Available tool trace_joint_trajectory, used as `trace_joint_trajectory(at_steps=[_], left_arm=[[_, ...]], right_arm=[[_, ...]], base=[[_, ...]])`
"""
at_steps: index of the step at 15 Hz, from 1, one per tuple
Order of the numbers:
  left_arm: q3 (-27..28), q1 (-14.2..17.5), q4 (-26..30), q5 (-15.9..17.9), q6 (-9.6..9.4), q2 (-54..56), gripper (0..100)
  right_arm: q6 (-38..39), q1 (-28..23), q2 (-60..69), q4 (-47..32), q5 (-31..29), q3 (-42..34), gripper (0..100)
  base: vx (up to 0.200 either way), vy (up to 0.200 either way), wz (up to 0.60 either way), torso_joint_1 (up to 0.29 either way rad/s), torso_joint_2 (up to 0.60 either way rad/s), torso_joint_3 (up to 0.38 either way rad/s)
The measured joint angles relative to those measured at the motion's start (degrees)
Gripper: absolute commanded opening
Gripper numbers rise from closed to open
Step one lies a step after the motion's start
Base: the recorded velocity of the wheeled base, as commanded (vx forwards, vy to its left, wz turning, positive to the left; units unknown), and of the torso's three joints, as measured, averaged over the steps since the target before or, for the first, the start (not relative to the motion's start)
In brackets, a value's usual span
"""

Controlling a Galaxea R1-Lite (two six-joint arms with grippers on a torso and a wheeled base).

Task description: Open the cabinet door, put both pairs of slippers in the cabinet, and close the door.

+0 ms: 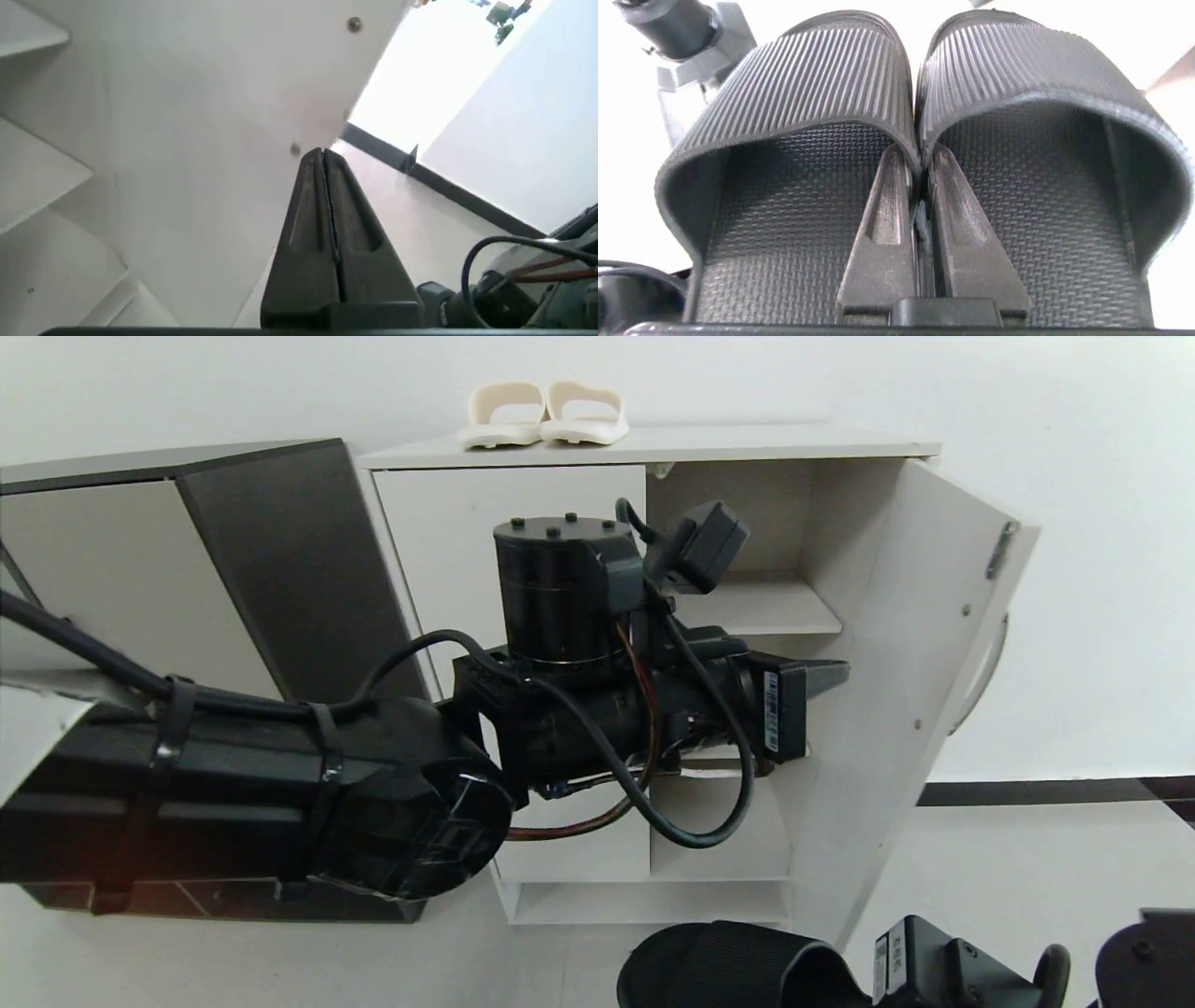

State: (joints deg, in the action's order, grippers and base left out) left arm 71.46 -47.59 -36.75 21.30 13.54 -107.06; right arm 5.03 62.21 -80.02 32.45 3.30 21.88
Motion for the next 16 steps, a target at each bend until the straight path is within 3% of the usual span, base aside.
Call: trace_joint_trajectory(at_steps=[4, 7, 9, 10, 12, 14, 16], left_arm=[[-3.08, 2.52, 0.00, 0.00, -0.09, 3.25, 0], [-7.41, 7.79, 0.41, -1.07, -0.49, 10.20, 0], [-12.59, 11.50, 0.71, -3.57, -0.79, 17.42, 0], [-15.79, 13.09, 1.67, -5.68, -1.29, 21.70, 0], [-23.28, 16.18, 4.85, -13.34, -3.78, 32.15, 0], [-30.59, 19.07, 9.23, -20.35, -5.72, 44.22, 0], [-36.73, 24.36, 17.30, -24.05, -6.84, 57.44, 0]], right_arm=[[0.16, -1.13, -0.11, 0.17, -0.60, 0.69, 0], [1.15, -6.67, -1.29, 0.20, -4.08, 4.16, 0], [4.43, -10.23, -3.47, 0.22, -8.39, 7.78, 0], [5.88, -11.08, -4.79, 0.23, -11.35, 9.51, 0], [6.92, -12.21, -7.44, 0.22, -18.25, 12.29, 0], [7.03, -12.48, -9.34, 0.26, -20.19, 13.70, 0], [7.11, -12.65, -10.30, 0.22, -20.32, 13.92, 0]], base=[[-0.050, 0.000, 0.00, 0.001, 0.00, 0.001], [0.000, 0.000, 0.00, 0.000, 0.00, 0.000], [0.000, 0.000, 0.00, 0.000, 0.00, 0.000], [0.000, 0.000, 0.00, 0.000, 0.00, 0.000], [0.000, 0.000, 0.00, 0.000, 0.00, 0.000], [0.000, 0.000, 0.00, 0.000, 0.00, 0.000], [0.000, 0.000, 0.00, 0.000, 0.00, 0.000]])
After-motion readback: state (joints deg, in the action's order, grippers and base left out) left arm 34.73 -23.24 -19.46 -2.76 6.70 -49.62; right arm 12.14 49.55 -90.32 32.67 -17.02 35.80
